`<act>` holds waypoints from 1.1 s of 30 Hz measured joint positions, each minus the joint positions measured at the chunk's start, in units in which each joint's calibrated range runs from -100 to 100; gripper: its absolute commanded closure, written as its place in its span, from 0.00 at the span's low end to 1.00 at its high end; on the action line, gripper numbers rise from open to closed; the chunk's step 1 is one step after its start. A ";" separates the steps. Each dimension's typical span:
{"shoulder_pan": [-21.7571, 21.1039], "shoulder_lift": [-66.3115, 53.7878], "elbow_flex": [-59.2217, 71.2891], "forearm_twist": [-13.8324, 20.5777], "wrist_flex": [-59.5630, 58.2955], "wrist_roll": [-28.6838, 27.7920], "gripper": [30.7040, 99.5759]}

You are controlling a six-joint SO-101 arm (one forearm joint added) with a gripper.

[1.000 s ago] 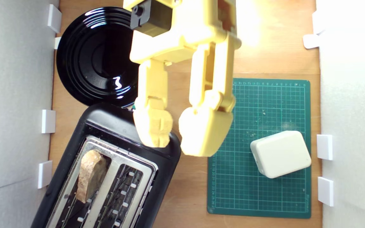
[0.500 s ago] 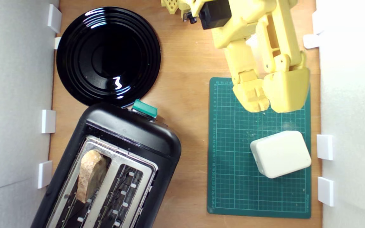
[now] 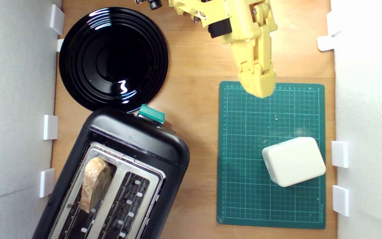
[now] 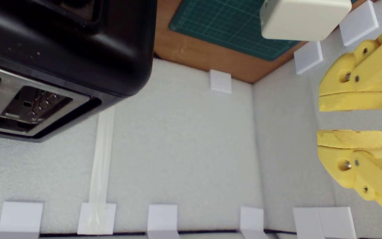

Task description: Pick bread and place in toaster

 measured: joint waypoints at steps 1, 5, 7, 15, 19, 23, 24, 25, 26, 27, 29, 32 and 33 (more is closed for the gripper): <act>0.46 -1.60 2.96 0.00 0.00 0.00 0.68; 0.55 -8.15 13.87 0.80 0.00 0.00 0.71; 1.83 -10.33 17.20 1.07 0.00 0.00 0.73; 2.84 -16.63 34.12 1.33 0.00 2.95 0.75; 5.22 -18.31 40.22 1.33 0.00 4.66 0.75; 5.49 -22.43 46.51 1.33 0.00 6.11 0.75; 5.31 -24.11 48.64 1.33 0.00 6.52 0.75; 5.40 -25.87 50.67 1.33 0.00 6.93 0.75; 5.49 -27.80 52.61 1.33 0.00 7.24 0.75; 5.49 -30.07 54.55 1.33 0.00 7.61 0.75; 5.49 -34.69 58.44 1.33 0.00 8.43 0.75; 5.40 -39.56 61.86 1.33 0.00 9.62 0.75; 5.40 -40.74 61.95 1.33 0.00 9.83 0.75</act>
